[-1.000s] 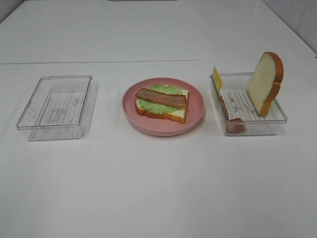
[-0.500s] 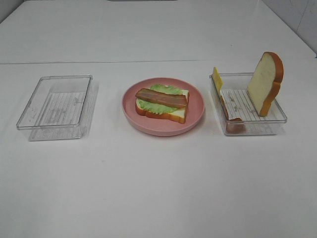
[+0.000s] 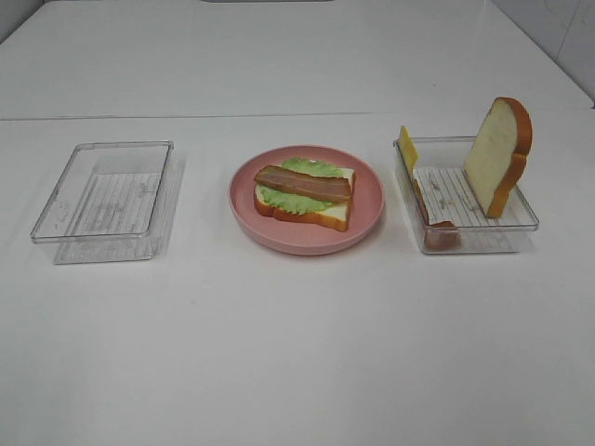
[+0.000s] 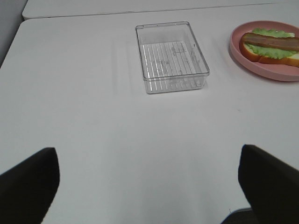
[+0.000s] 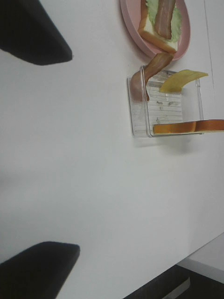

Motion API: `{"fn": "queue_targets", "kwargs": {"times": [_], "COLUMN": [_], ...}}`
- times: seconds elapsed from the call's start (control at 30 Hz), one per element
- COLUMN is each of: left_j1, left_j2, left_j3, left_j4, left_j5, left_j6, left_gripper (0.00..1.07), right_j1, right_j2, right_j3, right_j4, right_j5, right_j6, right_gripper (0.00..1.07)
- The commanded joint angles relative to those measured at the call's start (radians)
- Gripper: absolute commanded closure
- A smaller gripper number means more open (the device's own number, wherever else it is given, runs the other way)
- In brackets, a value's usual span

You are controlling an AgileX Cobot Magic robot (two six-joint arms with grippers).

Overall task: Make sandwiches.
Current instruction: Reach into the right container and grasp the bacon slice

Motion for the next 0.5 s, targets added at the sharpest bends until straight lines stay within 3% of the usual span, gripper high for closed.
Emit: {"fn": "queue_targets", "kwargs": {"times": [0.03,0.3,0.37,0.5], "left_j1": [0.001,0.001,0.001,0.001], "left_j2": [-0.017,-0.018,-0.018,-0.018], "left_j3": [0.004,0.004,0.004,0.004], "left_j4": [0.000,0.000,0.000,0.000], "left_j5": [-0.006,-0.006,-0.006,-0.006], "left_j6": [-0.006,-0.003,-0.003,-0.003], "left_gripper": [0.08,0.08,0.08,0.08], "right_j1": [-0.001,-0.001,-0.001,-0.001], "right_j2": [0.012,0.224,0.382,0.496], "right_j3": [-0.004,-0.028,-0.082,-0.134], "right_j4": [-0.017,-0.016,-0.001,0.017], "right_j5": [-0.018,-0.053,-0.076,-0.079], "right_j6": [-0.004,0.003,0.003,0.002], "right_gripper": [0.11,0.11,0.11,0.11]}}
